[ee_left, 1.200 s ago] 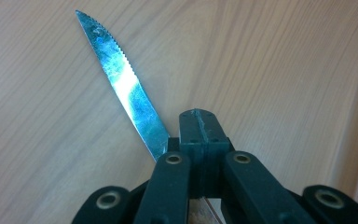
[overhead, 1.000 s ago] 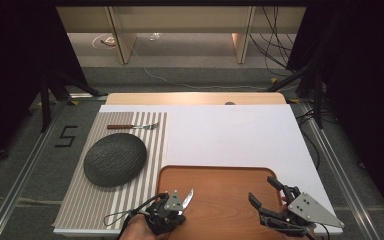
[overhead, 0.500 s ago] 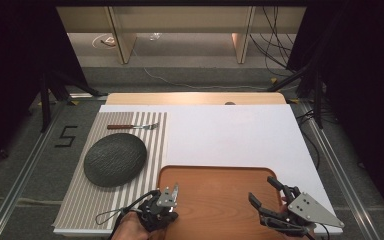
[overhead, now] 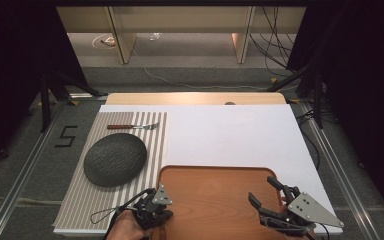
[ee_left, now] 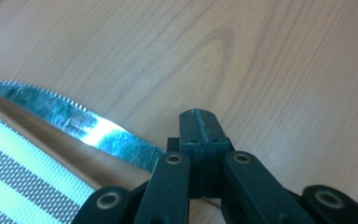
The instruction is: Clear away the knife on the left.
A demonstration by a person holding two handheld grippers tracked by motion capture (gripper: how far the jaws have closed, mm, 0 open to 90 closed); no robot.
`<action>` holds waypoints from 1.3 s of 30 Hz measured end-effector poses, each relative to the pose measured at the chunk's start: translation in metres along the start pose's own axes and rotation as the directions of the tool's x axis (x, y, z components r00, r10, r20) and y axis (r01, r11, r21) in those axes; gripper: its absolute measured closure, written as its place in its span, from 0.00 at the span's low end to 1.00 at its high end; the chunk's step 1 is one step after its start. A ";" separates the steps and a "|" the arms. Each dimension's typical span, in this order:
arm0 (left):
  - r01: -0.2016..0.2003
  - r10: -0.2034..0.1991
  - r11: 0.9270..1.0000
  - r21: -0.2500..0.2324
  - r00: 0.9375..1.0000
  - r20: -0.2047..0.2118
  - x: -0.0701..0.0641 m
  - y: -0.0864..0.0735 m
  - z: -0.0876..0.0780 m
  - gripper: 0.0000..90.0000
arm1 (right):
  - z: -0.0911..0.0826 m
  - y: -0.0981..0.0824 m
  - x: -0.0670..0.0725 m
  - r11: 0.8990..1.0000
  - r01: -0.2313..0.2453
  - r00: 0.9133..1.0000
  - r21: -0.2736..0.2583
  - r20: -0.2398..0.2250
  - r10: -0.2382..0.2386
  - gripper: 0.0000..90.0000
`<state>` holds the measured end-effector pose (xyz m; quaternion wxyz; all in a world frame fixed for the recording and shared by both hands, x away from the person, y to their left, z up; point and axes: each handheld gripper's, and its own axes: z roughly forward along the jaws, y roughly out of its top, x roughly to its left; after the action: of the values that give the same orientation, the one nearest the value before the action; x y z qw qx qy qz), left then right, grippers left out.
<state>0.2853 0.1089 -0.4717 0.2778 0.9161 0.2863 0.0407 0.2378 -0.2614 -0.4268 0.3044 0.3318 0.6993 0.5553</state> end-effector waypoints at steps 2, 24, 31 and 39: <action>0.007 -0.007 1.000 0.000 1.000 -0.002 0.001 -0.001 0.000 1.00 | 0.000 0.000 0.000 1.000 0.001 1.000 -0.001 0.000 -0.001 0.29; 0.041 -0.054 0.912 -0.408 0.998 -0.021 0.004 -0.003 -0.034 0.38 | 0.000 0.000 0.000 1.000 -0.005 1.000 0.001 -0.002 0.005 0.29; 0.020 -0.045 0.859 -0.511 0.998 -0.038 0.003 -0.005 -0.043 0.31 | 0.000 0.000 0.000 1.000 -0.006 1.000 -0.001 -0.003 0.006 0.29; 0.011 -0.042 0.814 -0.581 0.998 -0.040 0.001 -0.007 -0.050 0.26 | 0.000 0.000 0.000 1.000 -0.008 1.000 -0.001 -0.004 0.008 0.29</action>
<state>0.2710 0.1388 -0.4337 0.5369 0.7825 0.2800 0.1452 0.2374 -0.2611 -0.4265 0.3011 0.3332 0.6984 0.5574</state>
